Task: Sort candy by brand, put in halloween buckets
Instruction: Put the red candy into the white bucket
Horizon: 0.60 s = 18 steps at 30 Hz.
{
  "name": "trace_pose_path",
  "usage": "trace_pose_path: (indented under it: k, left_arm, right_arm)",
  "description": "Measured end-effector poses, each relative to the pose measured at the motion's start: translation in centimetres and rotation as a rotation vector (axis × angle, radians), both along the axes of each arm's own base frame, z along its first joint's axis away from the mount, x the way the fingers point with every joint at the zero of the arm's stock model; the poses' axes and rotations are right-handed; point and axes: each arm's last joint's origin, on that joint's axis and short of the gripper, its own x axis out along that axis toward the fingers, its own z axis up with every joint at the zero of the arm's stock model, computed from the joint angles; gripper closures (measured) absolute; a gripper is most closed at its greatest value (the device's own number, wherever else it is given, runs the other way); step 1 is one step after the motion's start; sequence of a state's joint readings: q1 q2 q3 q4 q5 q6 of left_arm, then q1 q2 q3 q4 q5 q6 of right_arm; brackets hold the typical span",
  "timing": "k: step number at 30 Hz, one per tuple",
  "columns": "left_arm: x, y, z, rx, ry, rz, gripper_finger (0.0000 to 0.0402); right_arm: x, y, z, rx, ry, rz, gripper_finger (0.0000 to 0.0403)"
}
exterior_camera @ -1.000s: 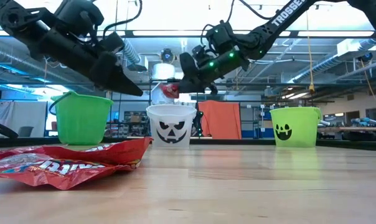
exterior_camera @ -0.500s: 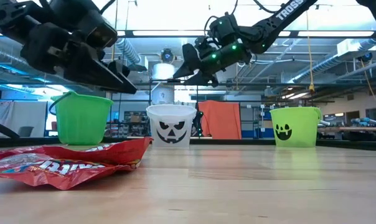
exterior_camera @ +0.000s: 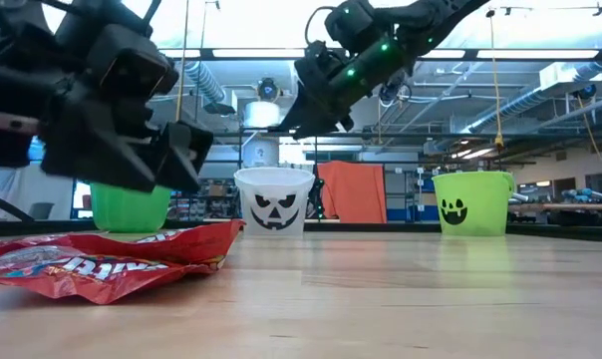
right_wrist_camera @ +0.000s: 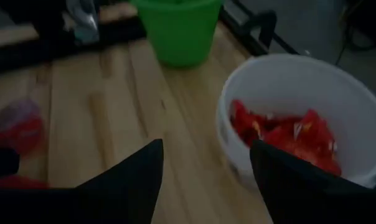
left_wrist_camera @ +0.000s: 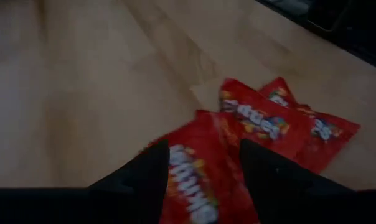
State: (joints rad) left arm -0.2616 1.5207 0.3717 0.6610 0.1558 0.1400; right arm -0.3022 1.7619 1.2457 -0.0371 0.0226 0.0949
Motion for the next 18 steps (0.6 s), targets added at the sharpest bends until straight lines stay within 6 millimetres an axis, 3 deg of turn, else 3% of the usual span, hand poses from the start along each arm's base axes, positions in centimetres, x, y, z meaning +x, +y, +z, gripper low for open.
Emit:
trace_pose_path:
  k: [10, 13, 18]
  left_arm:
    - [1.1, -0.1, -3.5, -0.027, 0.090, 0.047, 0.0218]
    - [1.3, 0.3, -3.7, -0.026, 0.099, 0.064, 0.0264]
    - [1.3, 0.9, -3.2, -0.032, 0.090, 0.090, 0.0380]
  right_arm:
    - [0.6, 4.6, -0.6, 0.027, 0.080, 0.068, 0.0169]
    - [0.7, 5.3, -0.6, 0.016, 0.080, 0.071, 0.0172]
    - [0.7, 6.2, -0.8, 0.025, 0.107, 0.084, 0.0179]
